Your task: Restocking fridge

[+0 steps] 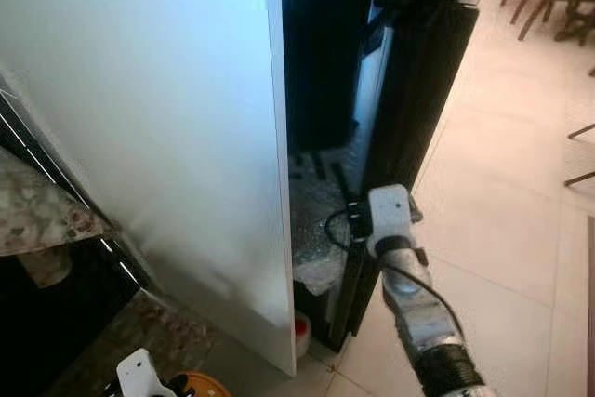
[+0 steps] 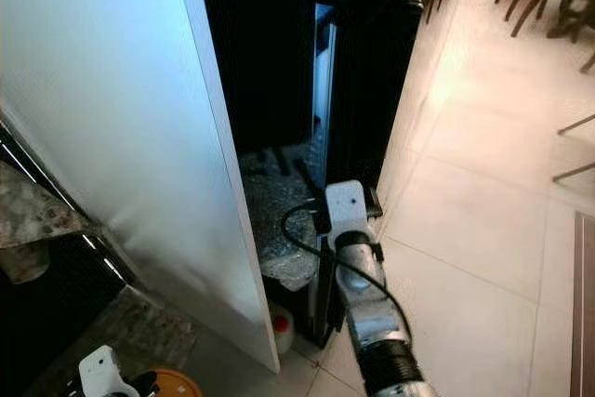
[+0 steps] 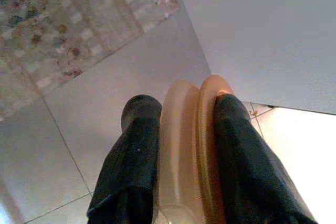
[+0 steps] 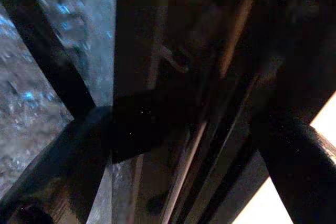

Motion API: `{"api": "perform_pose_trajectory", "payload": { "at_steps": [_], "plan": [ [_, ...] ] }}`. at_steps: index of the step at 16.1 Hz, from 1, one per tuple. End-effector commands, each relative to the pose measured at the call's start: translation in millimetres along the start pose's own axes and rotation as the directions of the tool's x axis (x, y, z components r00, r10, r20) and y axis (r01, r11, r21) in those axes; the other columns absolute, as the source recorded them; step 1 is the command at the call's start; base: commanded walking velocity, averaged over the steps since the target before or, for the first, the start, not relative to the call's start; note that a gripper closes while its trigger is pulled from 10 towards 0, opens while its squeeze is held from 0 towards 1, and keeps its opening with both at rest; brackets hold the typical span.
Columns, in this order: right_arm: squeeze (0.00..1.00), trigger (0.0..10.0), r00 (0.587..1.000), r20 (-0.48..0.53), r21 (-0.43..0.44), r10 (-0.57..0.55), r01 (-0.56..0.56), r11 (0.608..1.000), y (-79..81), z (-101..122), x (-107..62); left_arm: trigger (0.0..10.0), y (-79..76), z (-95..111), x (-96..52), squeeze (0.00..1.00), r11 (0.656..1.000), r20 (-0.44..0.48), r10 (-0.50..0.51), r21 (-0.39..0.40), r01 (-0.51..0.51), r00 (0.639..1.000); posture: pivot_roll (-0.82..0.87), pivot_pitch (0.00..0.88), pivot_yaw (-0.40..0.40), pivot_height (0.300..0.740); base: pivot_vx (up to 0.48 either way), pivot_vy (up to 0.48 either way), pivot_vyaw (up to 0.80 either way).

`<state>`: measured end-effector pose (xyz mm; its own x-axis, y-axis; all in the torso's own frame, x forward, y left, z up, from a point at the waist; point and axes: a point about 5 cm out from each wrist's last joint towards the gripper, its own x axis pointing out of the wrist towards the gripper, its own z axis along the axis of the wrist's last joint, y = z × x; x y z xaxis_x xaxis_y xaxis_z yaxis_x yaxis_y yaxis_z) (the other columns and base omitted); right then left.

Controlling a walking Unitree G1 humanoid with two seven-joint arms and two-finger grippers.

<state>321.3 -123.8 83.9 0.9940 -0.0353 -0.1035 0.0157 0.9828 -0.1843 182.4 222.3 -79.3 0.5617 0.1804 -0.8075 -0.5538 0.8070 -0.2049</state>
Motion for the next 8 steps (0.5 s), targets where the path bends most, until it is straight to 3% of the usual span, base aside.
{"api": "perform_pose_trajectory", "payload": {
  "at_steps": [1,5,8],
  "plan": [
    [0.00,10.0,0.998,-0.050,0.026,-0.049,0.051,0.998,-8.8,-9.5,-2.7,10.0,7.3,-5.5,-1.5,0.00,1.000,-0.018,0.013,0.015,-0.013,1.000,-0.05,0.000,0.033,0.740,0.000,0.000,0.00],
    [0.00,10.0,0.995,-0.062,0.018,-0.073,0.075,0.997,-11.5,-13.7,-5.0,10.0,9.1,-6.5,-1.8,0.00,1.000,-0.021,0.016,0.019,-0.015,1.000,-0.05,0.000,0.033,0.740,0.000,0.000,0.00],
    [0.00,10.0,0.985,-0.036,-0.002,-0.170,0.170,0.985,-27.9,-11.0,-9.8,10.0,6.4,-7.2,-1.5,0.00,1.000,-0.024,0.010,0.018,-0.010,1.000,-0.05,0.000,0.031,0.740,0.000,0.000,0.00]
  ]
}}
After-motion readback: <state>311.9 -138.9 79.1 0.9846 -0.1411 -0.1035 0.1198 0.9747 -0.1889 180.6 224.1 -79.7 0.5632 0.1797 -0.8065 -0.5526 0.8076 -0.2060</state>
